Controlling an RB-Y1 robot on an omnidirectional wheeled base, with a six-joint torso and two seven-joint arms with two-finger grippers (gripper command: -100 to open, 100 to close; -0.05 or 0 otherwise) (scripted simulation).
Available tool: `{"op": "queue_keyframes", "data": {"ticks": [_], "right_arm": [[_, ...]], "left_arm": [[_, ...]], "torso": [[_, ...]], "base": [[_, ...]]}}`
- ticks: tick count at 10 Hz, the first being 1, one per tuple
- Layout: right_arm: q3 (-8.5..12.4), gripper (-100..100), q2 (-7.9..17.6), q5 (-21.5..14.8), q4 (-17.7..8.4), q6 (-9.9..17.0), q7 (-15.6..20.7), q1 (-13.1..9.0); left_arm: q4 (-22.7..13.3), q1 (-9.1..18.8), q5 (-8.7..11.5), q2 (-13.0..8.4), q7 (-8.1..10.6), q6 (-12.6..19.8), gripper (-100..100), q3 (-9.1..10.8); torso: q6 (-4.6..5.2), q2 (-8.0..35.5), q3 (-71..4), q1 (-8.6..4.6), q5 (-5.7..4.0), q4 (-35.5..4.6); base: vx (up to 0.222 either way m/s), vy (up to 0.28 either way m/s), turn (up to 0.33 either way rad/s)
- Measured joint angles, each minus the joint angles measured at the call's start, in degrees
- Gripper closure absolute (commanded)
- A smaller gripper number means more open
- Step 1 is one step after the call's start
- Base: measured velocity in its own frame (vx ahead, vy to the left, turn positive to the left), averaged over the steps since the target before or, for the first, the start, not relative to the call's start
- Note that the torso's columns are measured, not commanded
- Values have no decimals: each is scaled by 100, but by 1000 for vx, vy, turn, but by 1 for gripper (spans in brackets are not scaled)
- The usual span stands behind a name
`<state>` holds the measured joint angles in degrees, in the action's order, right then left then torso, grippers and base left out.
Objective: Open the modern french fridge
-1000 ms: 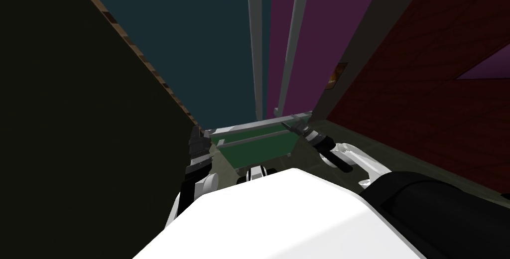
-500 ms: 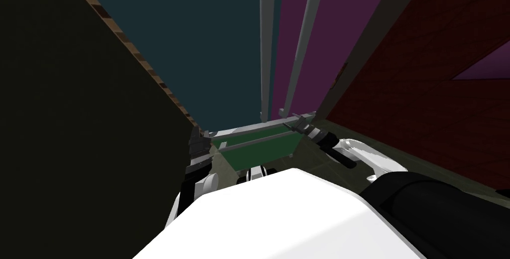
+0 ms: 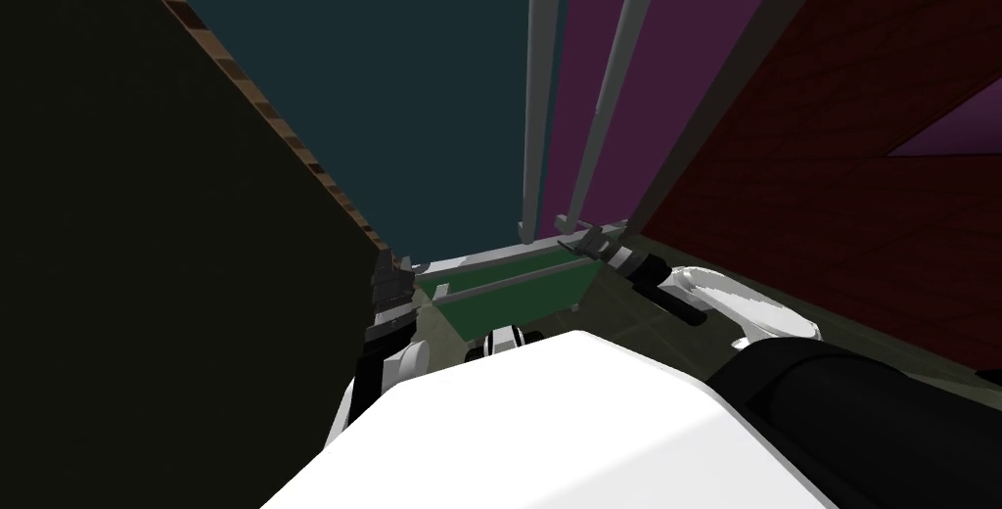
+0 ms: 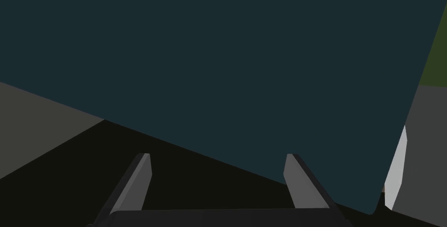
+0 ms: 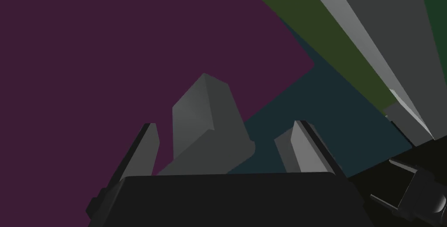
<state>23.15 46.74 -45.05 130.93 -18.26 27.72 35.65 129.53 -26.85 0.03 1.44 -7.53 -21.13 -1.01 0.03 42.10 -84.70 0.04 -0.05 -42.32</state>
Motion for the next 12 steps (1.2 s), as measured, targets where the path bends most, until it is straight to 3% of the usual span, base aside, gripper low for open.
{"op": "queue_keyframes", "data": {"ticks": [1, 2, 3, 5, 8, 10, 12], "right_arm": [[9, 100, 8, 3, 6, 6, -15, 3], [23, 100, 3, 5, -2, 18, -14, -4], [-92, 100, 34, -83, -26, 41, -98, -160], [-406, 100, 17, -302, -93, -114, -272, -473], [-905, 100, 123, -612, -183, -137, -553, -969], [-1080, 100, 148, -723, -284, -304, -715, -1239], [-1381, 100, 209, -921, -324, -303, -893, -1581]], "left_arm": [[-17, -21, -1, -2, 3, 10, 0, -12], [-20, -28, -1, -2, 2, 11, 0, -8], [-20, -31, 0, -2, 1, 11, 0, -1], [-21, -30, 0, -3, 1, 11, 0, -2], [-20, -30, 0, -2, 1, 11, 0, -2], [-20, -30, 0, -3, 1, 11, 0, -2], [-20, -30, 0, -2, 1, 11, 0, -2]], "torso": [[2, -11, -15, 5, -3, -1], [0, -2, -3, 2, -3, 8], [-3, 26, 17, -20, -6, 7], [16, 61, 41, -23, -1, -19], [-9, 26, 14, 20, 18, -4], [1, 27, 10, -10, 17, -19], [2, 40, 19, 0, 16, -18]], "base": [[-7, -5, 3], [-81, -113, -55], [-169, -233, -41], [-124, -164, -10], [-96, -114, -34], [-78, -142, -15], [-91, -117, -26]]}}
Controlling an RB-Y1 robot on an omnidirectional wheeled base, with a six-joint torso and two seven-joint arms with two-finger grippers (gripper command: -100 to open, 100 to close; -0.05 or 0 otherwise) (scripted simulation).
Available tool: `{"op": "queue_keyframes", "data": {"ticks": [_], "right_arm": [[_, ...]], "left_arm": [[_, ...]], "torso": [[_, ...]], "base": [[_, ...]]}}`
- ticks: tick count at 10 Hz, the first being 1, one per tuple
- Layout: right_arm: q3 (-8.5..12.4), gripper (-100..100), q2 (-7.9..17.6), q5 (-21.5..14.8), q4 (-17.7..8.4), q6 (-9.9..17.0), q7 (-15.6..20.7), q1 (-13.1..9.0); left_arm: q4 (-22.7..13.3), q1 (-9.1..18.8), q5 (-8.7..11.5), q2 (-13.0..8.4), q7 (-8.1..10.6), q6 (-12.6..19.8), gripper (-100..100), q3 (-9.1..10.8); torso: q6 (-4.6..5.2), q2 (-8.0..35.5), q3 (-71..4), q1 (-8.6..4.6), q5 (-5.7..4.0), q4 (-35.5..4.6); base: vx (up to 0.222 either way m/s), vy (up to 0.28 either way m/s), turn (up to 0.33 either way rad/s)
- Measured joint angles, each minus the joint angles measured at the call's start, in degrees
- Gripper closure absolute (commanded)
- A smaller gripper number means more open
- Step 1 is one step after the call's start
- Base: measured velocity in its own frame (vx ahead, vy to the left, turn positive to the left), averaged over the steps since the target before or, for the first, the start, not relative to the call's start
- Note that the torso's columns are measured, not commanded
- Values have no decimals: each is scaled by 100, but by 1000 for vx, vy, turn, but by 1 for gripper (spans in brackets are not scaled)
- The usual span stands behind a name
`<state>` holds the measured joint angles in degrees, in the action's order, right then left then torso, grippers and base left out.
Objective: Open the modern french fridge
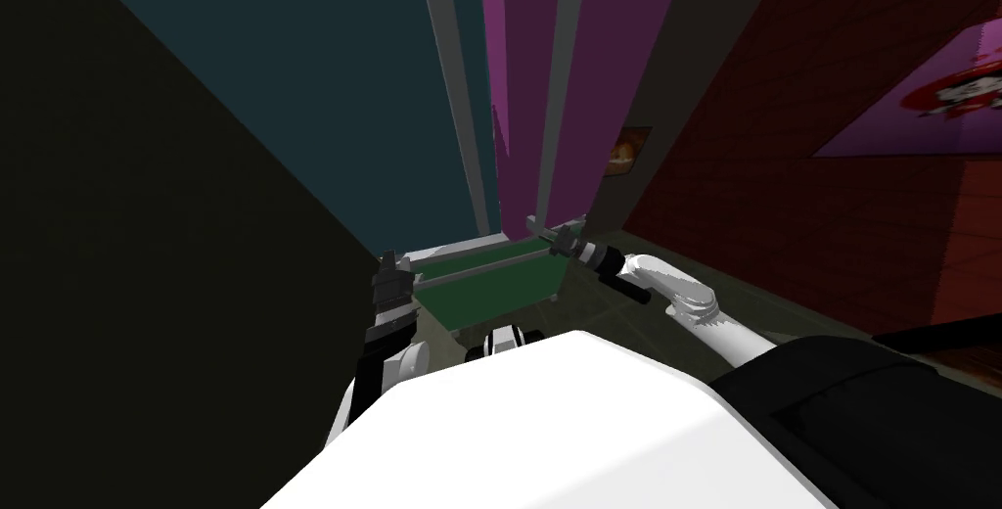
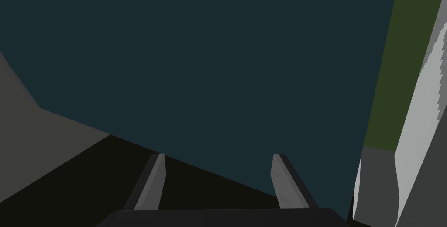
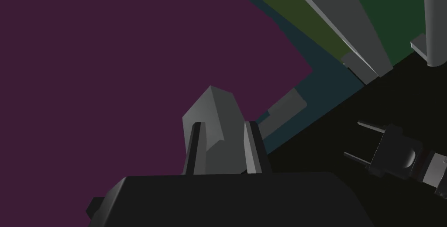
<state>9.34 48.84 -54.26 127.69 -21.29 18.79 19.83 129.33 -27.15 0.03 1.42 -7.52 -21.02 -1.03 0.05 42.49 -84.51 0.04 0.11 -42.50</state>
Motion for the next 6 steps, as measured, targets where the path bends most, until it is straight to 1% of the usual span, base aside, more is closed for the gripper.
{"op": "queue_keyframes", "data": {"ticks": [3, 5, 6], "right_arm": [[-334, 100, 4, -215, -105, -134, -189, -437], [-546, 100, 36, -366, -166, -209, -349, -716], [-596, 100, 44, -392, -183, -228, -368, -783]], "left_arm": [[0, 0, 0, 0, 0, 0, 0, 0], [0, 0, 0, 0, 0, 0, 0, 0], [0, 0, 0, 1, 0, 0, 0, -1]], "torso": [[4, 5, 4, -6, -3, -11], [-4, 4, 4, 13, 2, -8], [-8, -9, -8, 34, 13, -13]], "base": [[-93, -142, -29], [-61, -83, -13], [-66, -103, -47]]}}
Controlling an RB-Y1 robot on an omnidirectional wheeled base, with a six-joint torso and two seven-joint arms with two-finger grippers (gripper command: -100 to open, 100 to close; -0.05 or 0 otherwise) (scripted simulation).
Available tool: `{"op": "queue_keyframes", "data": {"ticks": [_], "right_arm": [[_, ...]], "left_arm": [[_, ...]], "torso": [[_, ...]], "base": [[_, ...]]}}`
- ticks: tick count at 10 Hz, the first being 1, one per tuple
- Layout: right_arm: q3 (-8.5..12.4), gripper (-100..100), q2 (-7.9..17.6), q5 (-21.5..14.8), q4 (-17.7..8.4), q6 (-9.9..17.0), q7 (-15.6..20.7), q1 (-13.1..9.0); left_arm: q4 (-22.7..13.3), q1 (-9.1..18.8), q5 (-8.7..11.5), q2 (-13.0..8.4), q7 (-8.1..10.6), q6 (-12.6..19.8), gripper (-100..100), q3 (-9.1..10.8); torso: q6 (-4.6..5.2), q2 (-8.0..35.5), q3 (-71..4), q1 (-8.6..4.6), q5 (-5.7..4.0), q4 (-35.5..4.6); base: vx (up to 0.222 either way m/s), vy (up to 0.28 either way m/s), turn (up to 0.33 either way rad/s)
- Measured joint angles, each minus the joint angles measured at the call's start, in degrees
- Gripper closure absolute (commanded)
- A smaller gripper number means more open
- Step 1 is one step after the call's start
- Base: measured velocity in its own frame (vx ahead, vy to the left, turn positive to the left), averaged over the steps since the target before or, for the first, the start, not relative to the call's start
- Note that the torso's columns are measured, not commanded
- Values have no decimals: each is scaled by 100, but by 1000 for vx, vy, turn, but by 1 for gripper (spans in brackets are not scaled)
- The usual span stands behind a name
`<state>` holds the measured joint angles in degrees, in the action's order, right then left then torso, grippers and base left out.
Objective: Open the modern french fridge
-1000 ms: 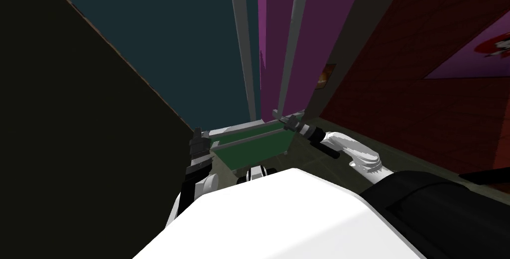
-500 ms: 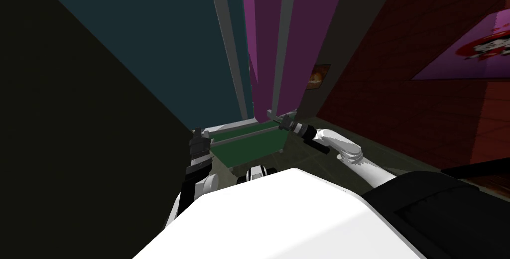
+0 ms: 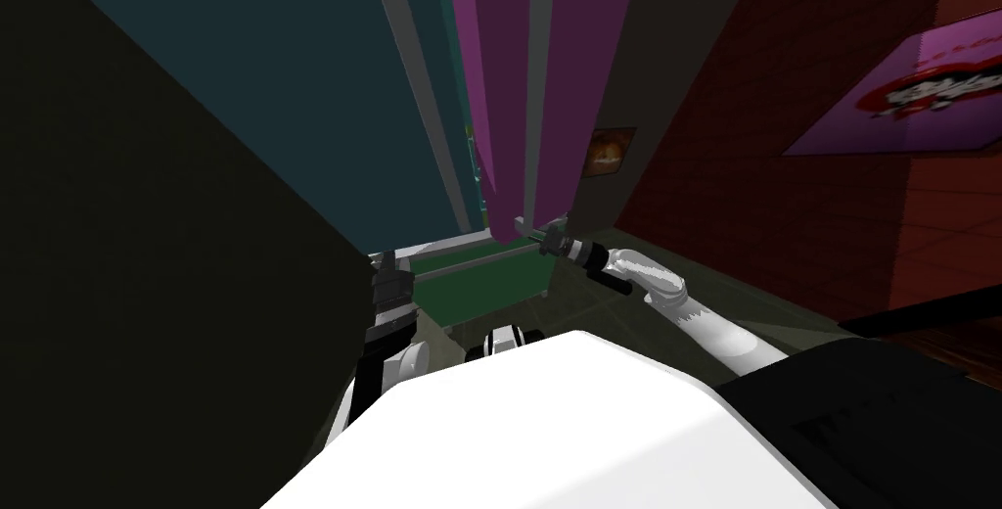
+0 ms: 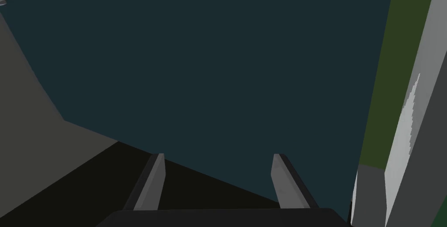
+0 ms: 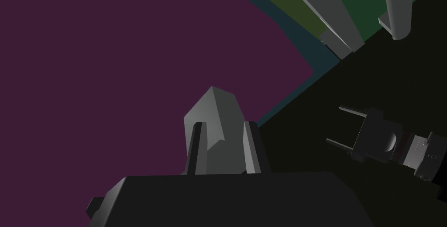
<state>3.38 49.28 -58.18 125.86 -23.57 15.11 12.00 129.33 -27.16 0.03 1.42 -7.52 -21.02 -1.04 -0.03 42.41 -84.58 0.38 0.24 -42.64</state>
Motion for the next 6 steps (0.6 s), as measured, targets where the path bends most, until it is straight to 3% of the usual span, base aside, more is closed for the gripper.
{"op": "queue_keyframes", "data": {"ticks": [4, 6], "right_arm": [[-438, 100, 42, -290, -167, -127, -274, -619], [-478, 100, 25, -274, -179, -204, -263, -633]], "left_arm": [[0, 0, 0, -1, 0, 0, 0, 1], [0, 1, 0, -1, 0, 0, 0, 1]], "torso": [[5, 37, 29, -33, -16, -2], [-11, 19, 16, -40, -14, 9]], "base": [[-66, -115, -10], [-58, -231, 208]]}}
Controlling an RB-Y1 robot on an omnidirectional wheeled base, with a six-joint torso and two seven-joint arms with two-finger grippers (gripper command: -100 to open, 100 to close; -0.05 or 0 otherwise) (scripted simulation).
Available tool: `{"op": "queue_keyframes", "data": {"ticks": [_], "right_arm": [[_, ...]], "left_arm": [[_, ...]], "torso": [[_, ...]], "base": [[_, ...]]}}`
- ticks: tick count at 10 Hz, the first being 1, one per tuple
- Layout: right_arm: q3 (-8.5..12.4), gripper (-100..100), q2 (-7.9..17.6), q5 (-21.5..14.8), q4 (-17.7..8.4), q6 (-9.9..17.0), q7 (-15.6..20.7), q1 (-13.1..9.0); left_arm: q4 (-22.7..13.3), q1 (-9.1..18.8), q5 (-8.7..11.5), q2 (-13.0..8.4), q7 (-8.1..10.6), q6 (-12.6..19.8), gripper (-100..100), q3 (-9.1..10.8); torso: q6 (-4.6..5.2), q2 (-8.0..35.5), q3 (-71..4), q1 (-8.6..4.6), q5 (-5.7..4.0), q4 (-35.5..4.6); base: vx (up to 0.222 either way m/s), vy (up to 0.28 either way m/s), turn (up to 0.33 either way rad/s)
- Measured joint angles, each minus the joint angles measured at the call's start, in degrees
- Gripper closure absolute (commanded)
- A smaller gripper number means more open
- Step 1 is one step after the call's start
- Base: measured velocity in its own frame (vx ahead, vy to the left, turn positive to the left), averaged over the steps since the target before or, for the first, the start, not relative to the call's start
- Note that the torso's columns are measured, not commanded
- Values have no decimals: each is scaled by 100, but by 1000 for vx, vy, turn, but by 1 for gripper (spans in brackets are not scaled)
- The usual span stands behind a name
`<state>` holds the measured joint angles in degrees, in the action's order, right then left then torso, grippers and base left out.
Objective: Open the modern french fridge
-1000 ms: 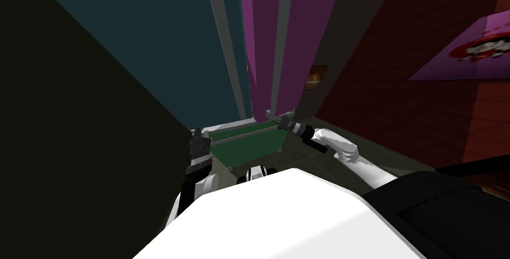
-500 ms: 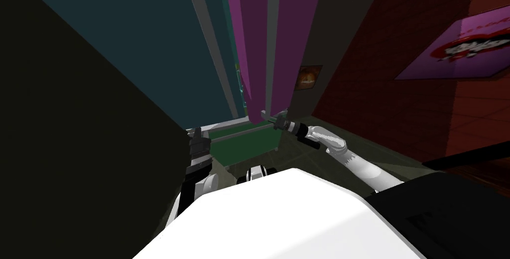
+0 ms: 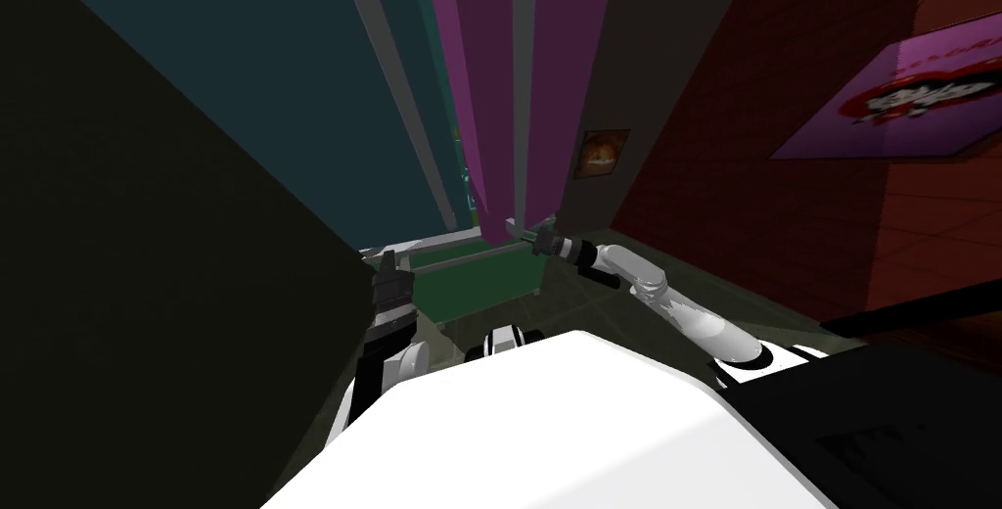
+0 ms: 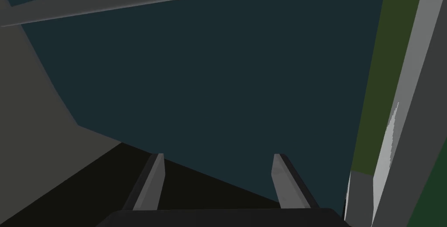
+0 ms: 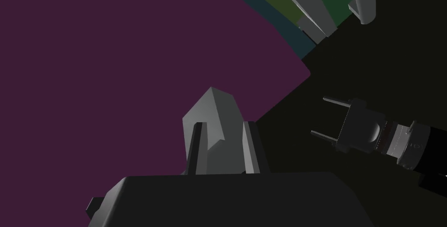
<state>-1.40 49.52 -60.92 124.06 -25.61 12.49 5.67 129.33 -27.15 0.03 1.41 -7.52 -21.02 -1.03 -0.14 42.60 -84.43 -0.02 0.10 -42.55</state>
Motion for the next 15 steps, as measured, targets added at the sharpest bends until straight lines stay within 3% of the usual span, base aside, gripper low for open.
{"op": "queue_keyframes", "data": {"ticks": [5, 10, 15], "right_arm": [[-108, 100, -79, 135, 49, -424, 104, -150], [-150, 100, -189, 269, 23, -796, 255, -254], [-85, 100, -263, 543, -287, -1295, 436, -458]], "left_arm": [[0, 0, 0, -1, 0, 0, 0, 1], [-1, -2, 0, 1, 0, 0, 0, 0], [-1, -1, 0, 0, 0, 0, 0, 1]], "torso": [[28, 17, 4, -25, -9, -21], [9, 6, 3, 86, 22, -15], [31, 41, 26, -21, -14, -17]], "base": [[-121, -263, 196], [-88, -215, 147], [-103, -240, 260]]}}
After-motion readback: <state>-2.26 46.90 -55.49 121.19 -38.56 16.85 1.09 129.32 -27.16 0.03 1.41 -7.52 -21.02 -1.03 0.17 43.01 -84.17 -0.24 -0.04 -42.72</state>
